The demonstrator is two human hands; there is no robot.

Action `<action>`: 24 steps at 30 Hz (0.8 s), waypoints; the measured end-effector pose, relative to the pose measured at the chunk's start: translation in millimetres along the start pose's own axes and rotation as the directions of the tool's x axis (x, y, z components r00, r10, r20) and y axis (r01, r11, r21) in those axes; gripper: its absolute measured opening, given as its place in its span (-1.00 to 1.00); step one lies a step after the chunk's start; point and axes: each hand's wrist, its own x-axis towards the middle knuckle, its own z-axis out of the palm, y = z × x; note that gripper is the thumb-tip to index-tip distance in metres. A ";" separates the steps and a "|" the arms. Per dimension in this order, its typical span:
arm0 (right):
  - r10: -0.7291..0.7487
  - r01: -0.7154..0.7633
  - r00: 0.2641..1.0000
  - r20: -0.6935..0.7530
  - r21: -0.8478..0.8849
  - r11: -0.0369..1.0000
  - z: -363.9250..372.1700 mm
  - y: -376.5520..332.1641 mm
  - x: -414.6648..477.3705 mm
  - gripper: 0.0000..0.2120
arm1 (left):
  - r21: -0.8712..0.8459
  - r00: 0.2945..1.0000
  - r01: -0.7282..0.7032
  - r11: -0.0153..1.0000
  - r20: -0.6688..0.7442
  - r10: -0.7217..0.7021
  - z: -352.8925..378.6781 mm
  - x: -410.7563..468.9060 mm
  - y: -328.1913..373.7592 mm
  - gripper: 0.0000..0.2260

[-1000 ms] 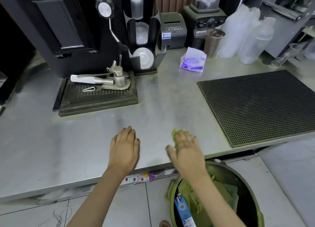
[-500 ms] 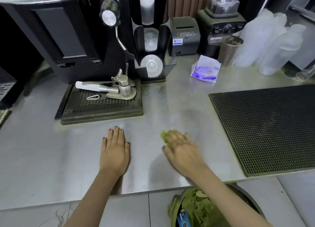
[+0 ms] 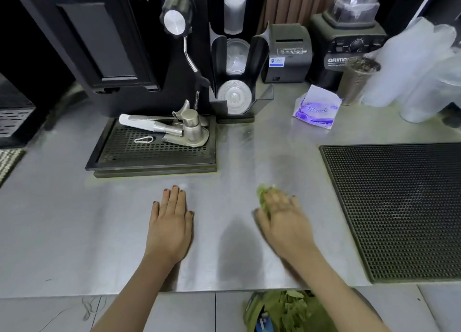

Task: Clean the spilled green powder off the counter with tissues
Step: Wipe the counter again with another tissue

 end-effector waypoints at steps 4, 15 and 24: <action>0.301 -0.301 0.951 -0.064 0.019 0.954 -3.4 27.2 51.6 -0.24 | -0.017 1.000 -0.010 1.000 -0.018 0.010 1.2 -0.1 -0.7 -0.30; 0.249 -0.249 0.968 -0.044 -0.007 0.968 1.2 27.8 84.9 -0.26 | -0.011 1.000 0.004 1.000 -0.010 -0.004 2.4 0.0 -1.8 -0.30; -0.129 0.124 0.991 0.038 0.100 0.987 16.5 -38.4 22.1 -0.39 | -0.038 0.999 -0.001 0.999 -0.043 -0.001 1.6 -0.7 0.1 -0.33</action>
